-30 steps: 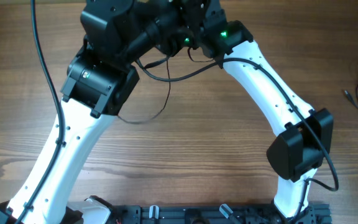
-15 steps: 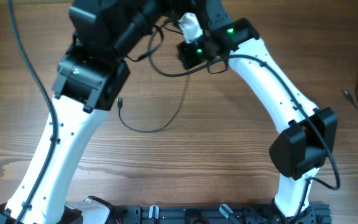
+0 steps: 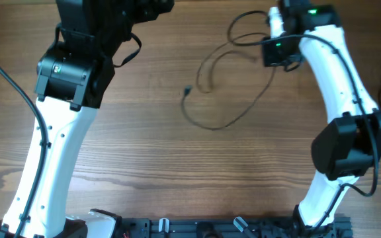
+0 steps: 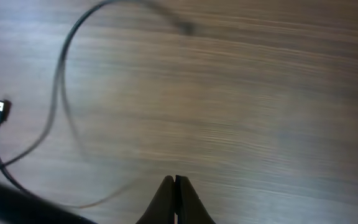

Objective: Untangle cables

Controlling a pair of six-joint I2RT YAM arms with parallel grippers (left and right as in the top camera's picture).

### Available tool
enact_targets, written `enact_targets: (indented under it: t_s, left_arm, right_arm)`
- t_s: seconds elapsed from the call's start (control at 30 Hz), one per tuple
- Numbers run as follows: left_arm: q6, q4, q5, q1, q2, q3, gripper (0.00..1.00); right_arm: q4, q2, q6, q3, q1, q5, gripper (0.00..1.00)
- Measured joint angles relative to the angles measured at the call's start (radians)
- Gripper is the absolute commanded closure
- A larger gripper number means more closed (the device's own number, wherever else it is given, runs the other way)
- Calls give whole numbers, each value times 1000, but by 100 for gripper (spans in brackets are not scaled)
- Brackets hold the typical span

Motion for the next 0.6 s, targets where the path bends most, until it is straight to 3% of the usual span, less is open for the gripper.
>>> enact_targets:
  t_s: [0.13,0.4,0.6]
  left_arm:
    - [0,-61,11,0,0,0,0]
    - [30,-211,68,0,0,0,0]
    - [76,-291,67,0,8,0,0]
  right_arm:
    - [20,0,-4,0,-82,3,96]
    - [108,1,-8,126,-449,-93,96]
    - [295,1,6,178,-739,-442,96]
